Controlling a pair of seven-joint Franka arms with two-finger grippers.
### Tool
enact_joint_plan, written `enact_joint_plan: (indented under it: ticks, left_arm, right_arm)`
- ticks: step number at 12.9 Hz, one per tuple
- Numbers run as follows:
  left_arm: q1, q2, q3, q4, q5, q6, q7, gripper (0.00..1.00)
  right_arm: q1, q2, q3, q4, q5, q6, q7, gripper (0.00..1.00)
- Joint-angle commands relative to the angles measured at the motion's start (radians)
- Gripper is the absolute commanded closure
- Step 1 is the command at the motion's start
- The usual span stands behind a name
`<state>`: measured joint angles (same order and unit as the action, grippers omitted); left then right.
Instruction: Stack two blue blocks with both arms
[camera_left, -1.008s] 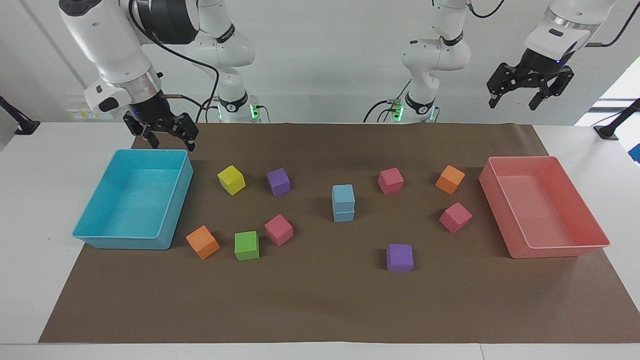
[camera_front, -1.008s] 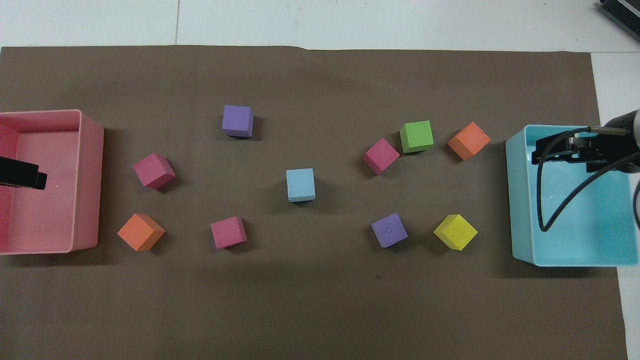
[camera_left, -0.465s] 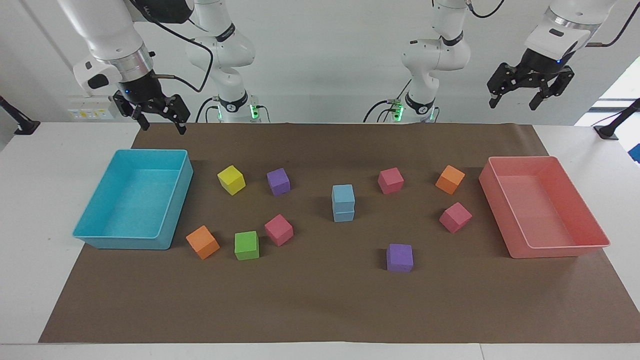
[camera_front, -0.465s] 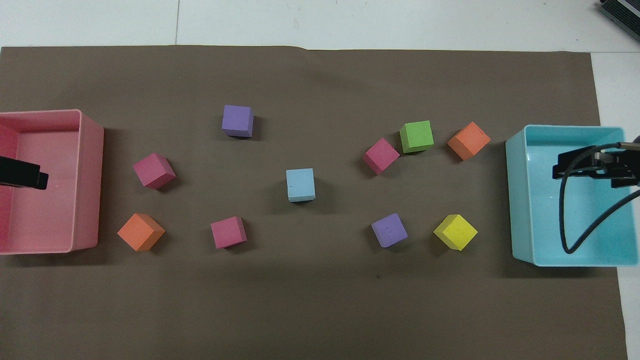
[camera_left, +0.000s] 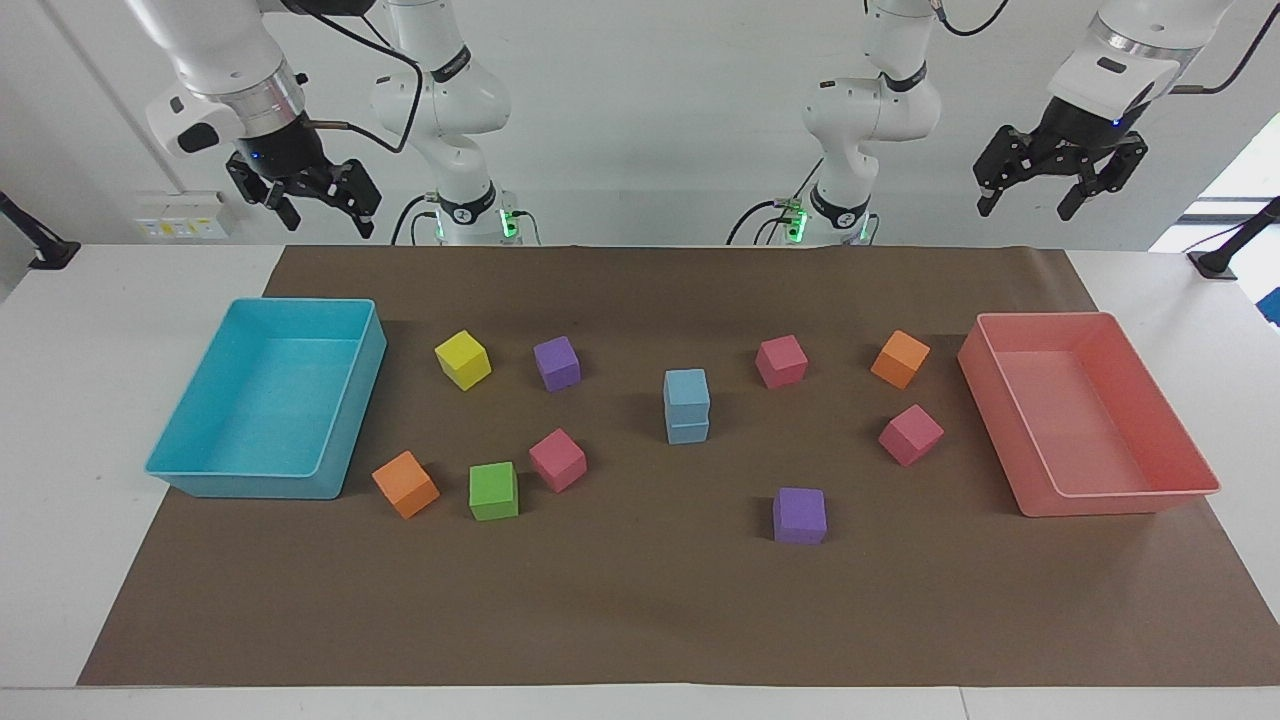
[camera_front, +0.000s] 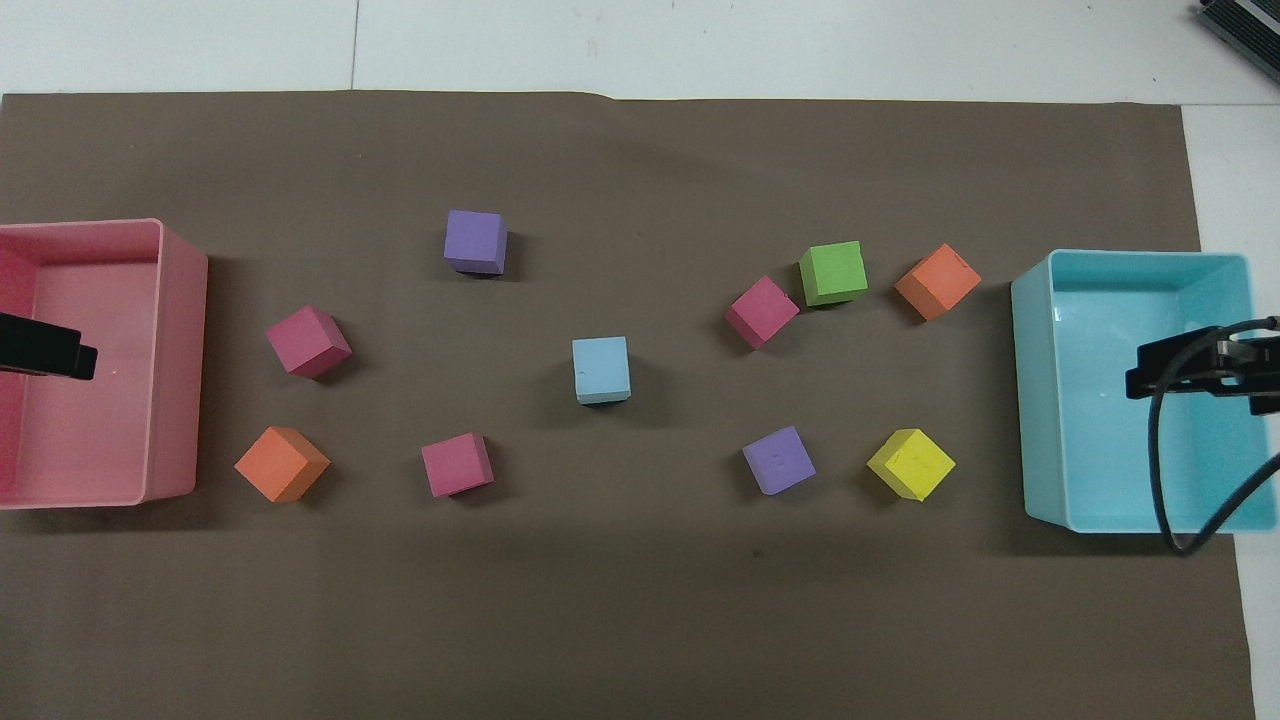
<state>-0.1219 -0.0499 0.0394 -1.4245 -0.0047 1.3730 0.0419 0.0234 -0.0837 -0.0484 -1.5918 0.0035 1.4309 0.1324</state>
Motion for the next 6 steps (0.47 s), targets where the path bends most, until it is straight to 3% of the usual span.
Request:
enact_joint_plan:
  ticks: [1,3,6]
  left_arm:
    - [0.013,-0.016,-0.004,-0.008,-0.012,-0.018,0.018,0.00]
    - [0.013,-0.018,-0.004,-0.011,-0.012,-0.018,0.019,0.00]
    - [0.013,-0.016,-0.004,-0.011,-0.012,-0.018,0.019,0.00]
  right_arm:
    - [0.026,-0.021,-0.027,-0.030,-0.028,0.019,-0.037,0.00]
    - [0.073,-0.014,-0.053,-0.025,-0.083,0.052,-0.062,0.00]
    - [0.061,-0.004,-0.050,-0.001,-0.068,0.039,-0.063,0.00]
